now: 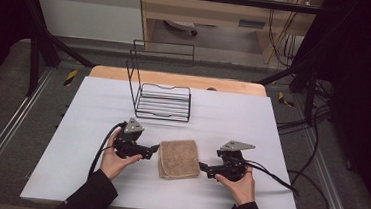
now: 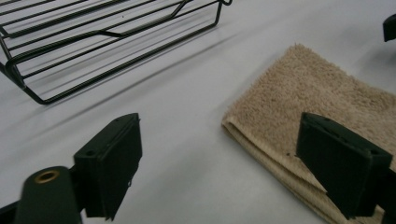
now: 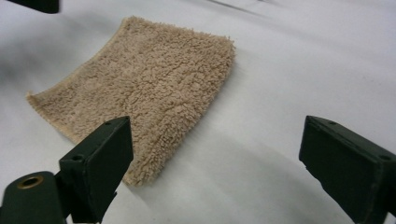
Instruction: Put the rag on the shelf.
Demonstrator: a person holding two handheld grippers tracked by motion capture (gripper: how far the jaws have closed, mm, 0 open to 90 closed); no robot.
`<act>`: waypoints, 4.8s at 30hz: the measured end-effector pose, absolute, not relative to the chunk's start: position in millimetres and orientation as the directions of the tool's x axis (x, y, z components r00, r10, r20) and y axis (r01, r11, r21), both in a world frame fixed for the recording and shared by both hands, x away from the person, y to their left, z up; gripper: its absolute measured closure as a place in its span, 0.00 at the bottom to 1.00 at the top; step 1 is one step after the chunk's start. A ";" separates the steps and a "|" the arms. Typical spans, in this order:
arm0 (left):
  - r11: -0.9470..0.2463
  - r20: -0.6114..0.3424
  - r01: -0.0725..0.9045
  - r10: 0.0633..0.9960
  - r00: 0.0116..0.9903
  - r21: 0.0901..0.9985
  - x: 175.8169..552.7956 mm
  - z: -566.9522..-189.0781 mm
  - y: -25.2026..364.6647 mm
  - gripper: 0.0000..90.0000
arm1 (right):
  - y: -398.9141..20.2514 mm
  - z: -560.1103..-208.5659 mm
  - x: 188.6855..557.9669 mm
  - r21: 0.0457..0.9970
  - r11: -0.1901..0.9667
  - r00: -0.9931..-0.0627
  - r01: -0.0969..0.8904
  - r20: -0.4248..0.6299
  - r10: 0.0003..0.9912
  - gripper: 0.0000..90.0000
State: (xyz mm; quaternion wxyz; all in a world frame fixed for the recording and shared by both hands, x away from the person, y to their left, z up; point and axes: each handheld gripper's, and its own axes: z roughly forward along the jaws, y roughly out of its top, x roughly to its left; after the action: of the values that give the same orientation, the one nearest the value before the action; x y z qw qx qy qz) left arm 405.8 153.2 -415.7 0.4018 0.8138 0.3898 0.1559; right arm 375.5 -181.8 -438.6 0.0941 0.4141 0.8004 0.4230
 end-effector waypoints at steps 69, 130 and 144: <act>-0.380 -0.136 0.587 0.747 0.650 0.715 433.5 -451.8 113.5 0.92 | -147.1 -449.9 442.5 0.757 0.296 -0.610 0.582 0.166 0.775 0.46; -0.294 -0.146 0.465 0.696 0.702 0.835 410.6 -400.4 126.3 0.96 | -156.3 -410.2 414.7 0.818 0.172 -0.643 0.550 0.282 0.712 0.96; -0.269 -0.127 0.416 0.690 0.712 0.868 402.8 -381.2 130.2 0.96 | -157.2 -388.5 404.7 0.861 0.154 -0.666 0.485 0.250 0.703 0.96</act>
State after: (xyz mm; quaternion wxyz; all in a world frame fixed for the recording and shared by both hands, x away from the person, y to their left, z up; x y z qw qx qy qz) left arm 402.8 130.2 -381.2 0.4908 0.7844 0.3527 0.1396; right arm 404.7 -157.2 -388.5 0.1052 0.3948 0.7522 0.5169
